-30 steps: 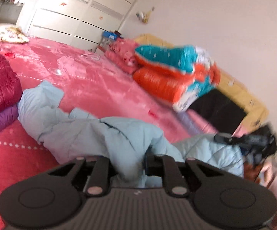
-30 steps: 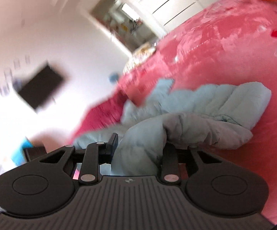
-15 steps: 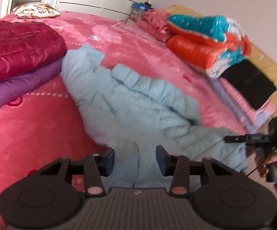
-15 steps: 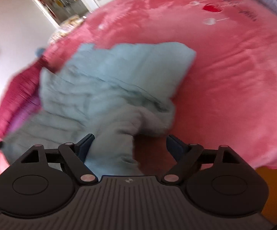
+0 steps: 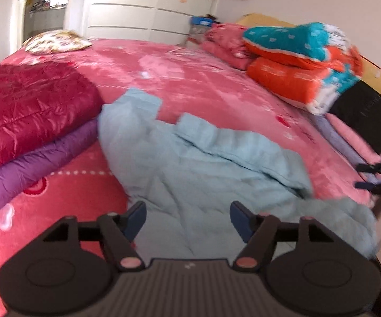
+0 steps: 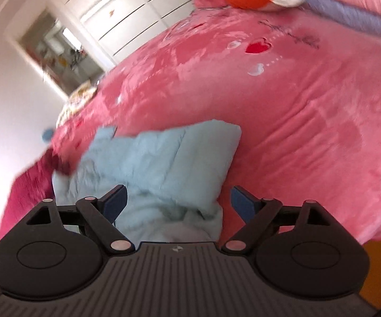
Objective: Fold large clothes
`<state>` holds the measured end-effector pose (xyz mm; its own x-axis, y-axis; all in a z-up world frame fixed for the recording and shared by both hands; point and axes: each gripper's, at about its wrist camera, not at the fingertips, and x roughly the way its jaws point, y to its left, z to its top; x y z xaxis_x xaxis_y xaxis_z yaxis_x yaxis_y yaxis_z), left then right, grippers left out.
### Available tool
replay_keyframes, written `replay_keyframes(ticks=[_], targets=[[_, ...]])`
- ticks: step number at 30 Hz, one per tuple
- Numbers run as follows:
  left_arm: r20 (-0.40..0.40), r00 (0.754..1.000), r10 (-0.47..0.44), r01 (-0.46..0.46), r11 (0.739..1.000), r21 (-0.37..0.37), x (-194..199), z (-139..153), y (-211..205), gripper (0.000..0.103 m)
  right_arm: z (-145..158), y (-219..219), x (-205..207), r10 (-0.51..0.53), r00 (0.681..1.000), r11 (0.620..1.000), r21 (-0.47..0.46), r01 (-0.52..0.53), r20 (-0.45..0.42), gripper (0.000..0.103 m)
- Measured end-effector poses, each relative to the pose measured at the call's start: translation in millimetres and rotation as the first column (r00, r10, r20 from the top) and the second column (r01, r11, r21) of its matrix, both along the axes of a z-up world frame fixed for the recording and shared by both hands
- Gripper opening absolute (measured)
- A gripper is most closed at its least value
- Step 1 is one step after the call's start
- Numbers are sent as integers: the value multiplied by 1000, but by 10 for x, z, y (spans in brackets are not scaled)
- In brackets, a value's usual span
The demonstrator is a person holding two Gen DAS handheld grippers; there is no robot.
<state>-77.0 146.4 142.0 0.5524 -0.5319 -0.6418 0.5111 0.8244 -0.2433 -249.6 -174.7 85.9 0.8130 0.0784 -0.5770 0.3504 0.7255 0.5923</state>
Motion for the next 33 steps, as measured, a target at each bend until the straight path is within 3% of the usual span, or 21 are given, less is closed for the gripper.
replay_keyframes(ticks=[4,9,18,22,24,26,28,31,33], targets=[[-26,996,90,-89,996,20,424,-210,-68,74,-341,-135,420,14,998,1000,12,-13,-66,103],[-47,983,176,-176,984,-9,899,-416,-179,74,-706,-256,791,42,994,995,96,-32,-99,103],[-99,968,233,-238,970,-51,1515,-692,-335,78,-1160,-395,1396,42,998,982,186,-31,-53,103],[-126,967,224,-229,973,-32,1643,-819,-490,72,-1208,-390,1433,10,1000,977,213,-4,-27,103],[-125,966,227,-231,973,-20,1672,-845,-560,51,-1217,-406,1459,0,1000,969,247,-2,5,92],[-122,964,236,-240,970,-21,1699,-851,-615,38,-1172,-378,1502,13,1000,973,231,-11,-5,67],[-104,966,238,-242,970,-24,1706,-835,-672,28,-1070,-348,1544,45,999,984,171,-43,-9,53],[-59,969,238,-240,970,-26,1722,-772,-785,17,-809,-255,1661,79,997,996,-35,-80,-26,41],[-18,971,240,-241,970,-32,1768,-706,-861,13,-636,-176,1755,73,997,976,-205,-77,-29,34]])
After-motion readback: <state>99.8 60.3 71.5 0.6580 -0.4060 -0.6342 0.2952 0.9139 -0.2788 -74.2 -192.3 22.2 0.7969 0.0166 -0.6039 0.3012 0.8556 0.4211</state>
